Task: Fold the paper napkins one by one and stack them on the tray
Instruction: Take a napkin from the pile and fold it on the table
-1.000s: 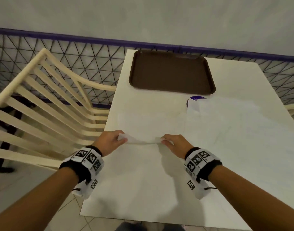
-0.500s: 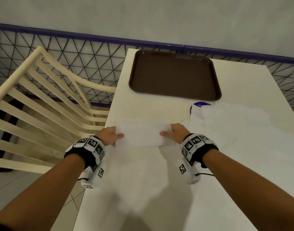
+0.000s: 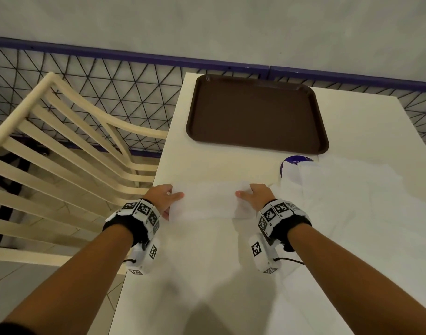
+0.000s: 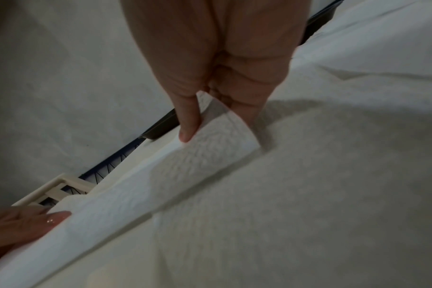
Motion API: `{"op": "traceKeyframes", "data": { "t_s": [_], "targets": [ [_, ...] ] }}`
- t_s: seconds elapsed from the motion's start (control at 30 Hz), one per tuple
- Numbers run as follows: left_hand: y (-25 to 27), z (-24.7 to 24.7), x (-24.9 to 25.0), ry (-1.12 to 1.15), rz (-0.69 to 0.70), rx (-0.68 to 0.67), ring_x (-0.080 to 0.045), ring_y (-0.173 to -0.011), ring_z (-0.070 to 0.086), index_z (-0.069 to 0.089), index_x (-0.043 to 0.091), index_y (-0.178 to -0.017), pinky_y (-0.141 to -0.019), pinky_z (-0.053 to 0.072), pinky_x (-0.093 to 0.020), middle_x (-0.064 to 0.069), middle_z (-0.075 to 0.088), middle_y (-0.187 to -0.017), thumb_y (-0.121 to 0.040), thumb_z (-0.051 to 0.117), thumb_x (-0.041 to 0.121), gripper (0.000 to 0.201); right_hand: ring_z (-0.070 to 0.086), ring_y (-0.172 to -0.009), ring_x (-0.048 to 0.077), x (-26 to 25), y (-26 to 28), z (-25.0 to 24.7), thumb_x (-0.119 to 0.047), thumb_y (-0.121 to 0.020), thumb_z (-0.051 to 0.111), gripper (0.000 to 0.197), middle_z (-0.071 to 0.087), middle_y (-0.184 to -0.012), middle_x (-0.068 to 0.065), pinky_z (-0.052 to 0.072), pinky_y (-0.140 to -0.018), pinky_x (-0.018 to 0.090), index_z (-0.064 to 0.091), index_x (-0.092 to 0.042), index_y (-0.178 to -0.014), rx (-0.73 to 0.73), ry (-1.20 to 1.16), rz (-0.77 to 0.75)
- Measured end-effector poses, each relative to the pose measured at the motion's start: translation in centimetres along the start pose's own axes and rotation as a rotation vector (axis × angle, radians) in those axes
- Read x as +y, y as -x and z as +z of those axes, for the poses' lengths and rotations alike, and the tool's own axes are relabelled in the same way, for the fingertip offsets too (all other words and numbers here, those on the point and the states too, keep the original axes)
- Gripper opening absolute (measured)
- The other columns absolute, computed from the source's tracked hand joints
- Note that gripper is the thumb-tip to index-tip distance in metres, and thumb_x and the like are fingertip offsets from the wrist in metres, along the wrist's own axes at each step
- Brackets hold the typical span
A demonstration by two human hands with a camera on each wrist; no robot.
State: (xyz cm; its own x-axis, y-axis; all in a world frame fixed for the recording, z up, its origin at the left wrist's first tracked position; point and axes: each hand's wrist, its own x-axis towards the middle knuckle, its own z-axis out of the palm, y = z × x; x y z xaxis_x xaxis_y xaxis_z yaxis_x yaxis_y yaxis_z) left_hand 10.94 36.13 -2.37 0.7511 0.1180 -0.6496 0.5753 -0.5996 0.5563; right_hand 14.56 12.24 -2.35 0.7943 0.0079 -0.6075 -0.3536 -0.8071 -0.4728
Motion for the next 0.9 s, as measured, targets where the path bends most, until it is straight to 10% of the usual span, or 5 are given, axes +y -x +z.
{"op": "traceKeyframes", "data": {
  "t_s": [0.3, 0.63, 0.8, 0.9],
  "targets": [
    [0.6, 0.5, 0.3, -0.091, -0.022, 0.074, -0.032, -0.071, 0.066, 0.037, 0.016, -0.072, -0.077, 0.057, -0.041, -0.009, 0.059, -0.07, -0.093, 0.052, 0.036, 0.033, 0.04, -0.132, 0.026, -0.3, -0.1, 0.3, -0.038, -0.094, 0.048, 0.057, 0.043, -0.143, 0.014, 0.031, -0.105, 0.029, 0.042, 0.0, -0.136, 0.04, 0.114, -0.011],
    [0.7, 1.1, 0.8, -0.208, -0.032, 0.179, -0.033, -0.096, 0.059, 0.045, 0.004, -0.112, -0.085, 0.045, -0.035, -0.015, 0.057, -0.092, -0.093, 0.052, 0.034, 0.036, 0.041, -0.131, 0.026, -0.6, 0.1, 0.4, -0.036, -0.093, 0.051, 0.055, 0.044, -0.142, 0.014, 0.032, -0.103, 0.028, 0.044, 0.0, -0.134, 0.055, 0.104, -0.002],
    [1.6, 2.1, 2.1, -0.516, 0.303, 0.406, -0.025, -0.101, 0.052, 0.043, 0.016, -0.125, -0.087, 0.046, -0.032, -0.009, 0.041, -0.122, -0.086, 0.059, 0.007, 0.043, 0.04, -0.133, 0.026, -0.7, 0.3, 0.4, -0.035, -0.095, 0.049, 0.055, 0.041, -0.144, 0.013, 0.031, -0.105, 0.029, 0.041, -0.001, -0.136, 0.052, 0.115, -0.002],
    [1.4, 3.1, 2.4, -0.728, 0.408, 0.306, -0.022, -0.109, 0.048, 0.045, 0.022, -0.131, -0.09, 0.041, -0.03, -0.003, 0.042, -0.128, -0.089, 0.045, -0.002, 0.048, 0.038, -0.134, 0.026, -0.7, 0.3, 0.4, -0.035, -0.095, 0.049, 0.057, 0.039, -0.146, 0.013, 0.03, -0.107, 0.029, 0.038, -0.001, -0.139, 0.051, 0.087, 0.0]
  ]
}}
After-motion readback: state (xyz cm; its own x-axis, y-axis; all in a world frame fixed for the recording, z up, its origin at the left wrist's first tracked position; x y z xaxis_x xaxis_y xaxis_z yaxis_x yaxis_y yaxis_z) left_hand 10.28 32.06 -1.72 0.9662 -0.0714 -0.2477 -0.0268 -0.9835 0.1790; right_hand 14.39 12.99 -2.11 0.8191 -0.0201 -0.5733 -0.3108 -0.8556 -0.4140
